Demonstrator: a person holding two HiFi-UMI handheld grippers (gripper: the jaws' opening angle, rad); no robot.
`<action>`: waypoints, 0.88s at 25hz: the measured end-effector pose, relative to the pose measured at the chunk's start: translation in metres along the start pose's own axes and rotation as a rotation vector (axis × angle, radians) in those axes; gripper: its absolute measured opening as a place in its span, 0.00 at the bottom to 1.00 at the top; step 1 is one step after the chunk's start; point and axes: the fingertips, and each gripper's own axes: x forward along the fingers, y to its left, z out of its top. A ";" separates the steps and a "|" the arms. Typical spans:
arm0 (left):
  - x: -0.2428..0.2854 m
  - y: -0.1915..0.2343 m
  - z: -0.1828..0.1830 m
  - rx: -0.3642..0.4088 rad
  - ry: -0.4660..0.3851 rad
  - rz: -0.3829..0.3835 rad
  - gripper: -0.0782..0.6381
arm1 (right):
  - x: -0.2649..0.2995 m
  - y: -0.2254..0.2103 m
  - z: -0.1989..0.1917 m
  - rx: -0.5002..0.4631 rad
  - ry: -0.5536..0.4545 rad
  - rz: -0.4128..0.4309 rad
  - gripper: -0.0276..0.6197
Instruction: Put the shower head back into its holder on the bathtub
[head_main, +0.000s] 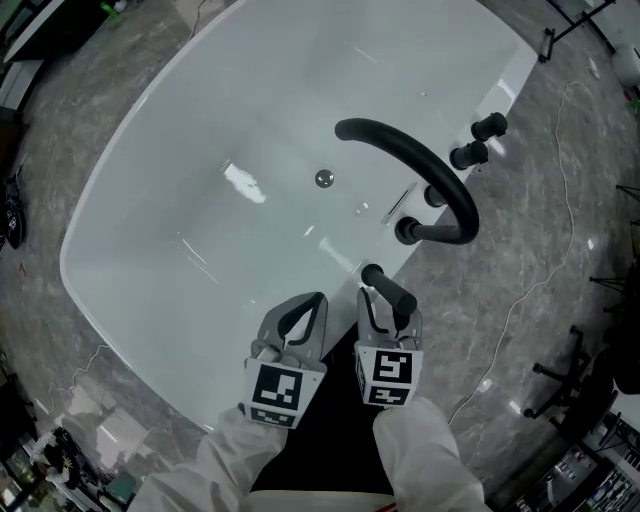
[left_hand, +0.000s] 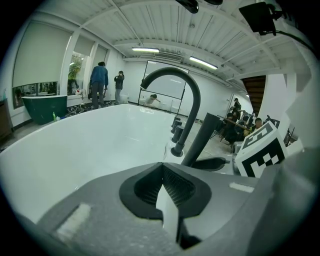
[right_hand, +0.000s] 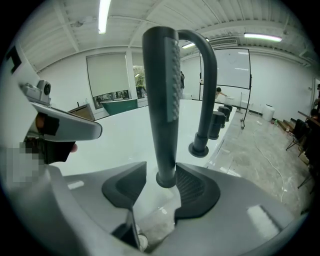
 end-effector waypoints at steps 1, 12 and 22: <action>-0.001 0.000 0.000 0.004 -0.002 -0.003 0.11 | -0.002 0.000 -0.001 0.004 -0.002 -0.005 0.33; -0.029 -0.011 0.012 0.054 -0.022 -0.037 0.11 | -0.050 -0.005 0.010 0.058 -0.039 -0.046 0.23; -0.081 -0.016 0.044 0.083 -0.045 -0.046 0.11 | -0.127 -0.004 0.070 0.068 -0.119 -0.065 0.11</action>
